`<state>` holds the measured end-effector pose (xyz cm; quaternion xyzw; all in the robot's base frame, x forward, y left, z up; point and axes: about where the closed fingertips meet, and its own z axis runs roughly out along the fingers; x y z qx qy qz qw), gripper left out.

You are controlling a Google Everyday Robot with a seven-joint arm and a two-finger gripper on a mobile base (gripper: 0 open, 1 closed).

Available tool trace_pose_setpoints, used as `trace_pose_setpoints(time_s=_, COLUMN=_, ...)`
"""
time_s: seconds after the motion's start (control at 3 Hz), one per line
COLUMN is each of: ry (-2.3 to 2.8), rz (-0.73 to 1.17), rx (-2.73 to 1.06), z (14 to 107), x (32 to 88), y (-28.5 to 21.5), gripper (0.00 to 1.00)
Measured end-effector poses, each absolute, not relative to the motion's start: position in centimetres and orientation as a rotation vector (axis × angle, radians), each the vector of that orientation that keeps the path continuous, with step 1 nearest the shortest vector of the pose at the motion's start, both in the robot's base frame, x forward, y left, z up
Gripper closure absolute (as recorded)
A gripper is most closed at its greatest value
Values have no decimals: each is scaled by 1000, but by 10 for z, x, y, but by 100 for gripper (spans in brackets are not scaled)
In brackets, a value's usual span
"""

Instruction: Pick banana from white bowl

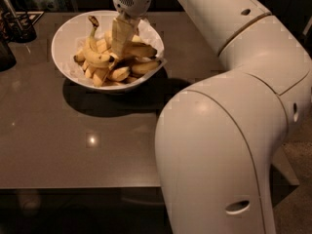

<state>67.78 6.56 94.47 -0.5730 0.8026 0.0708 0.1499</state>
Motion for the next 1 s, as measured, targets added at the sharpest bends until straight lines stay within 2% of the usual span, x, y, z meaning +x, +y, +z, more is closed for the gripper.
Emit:
trace_pose_setpoints(time_s=0.33, ry=2306, rz=203, rx=-1646, z=945, x=678, y=66, gripper=98)
trace_pose_setpoints(time_s=1.0, ry=2105, rz=153, rx=-1605, z=982, x=664, y=53, gripper=100)
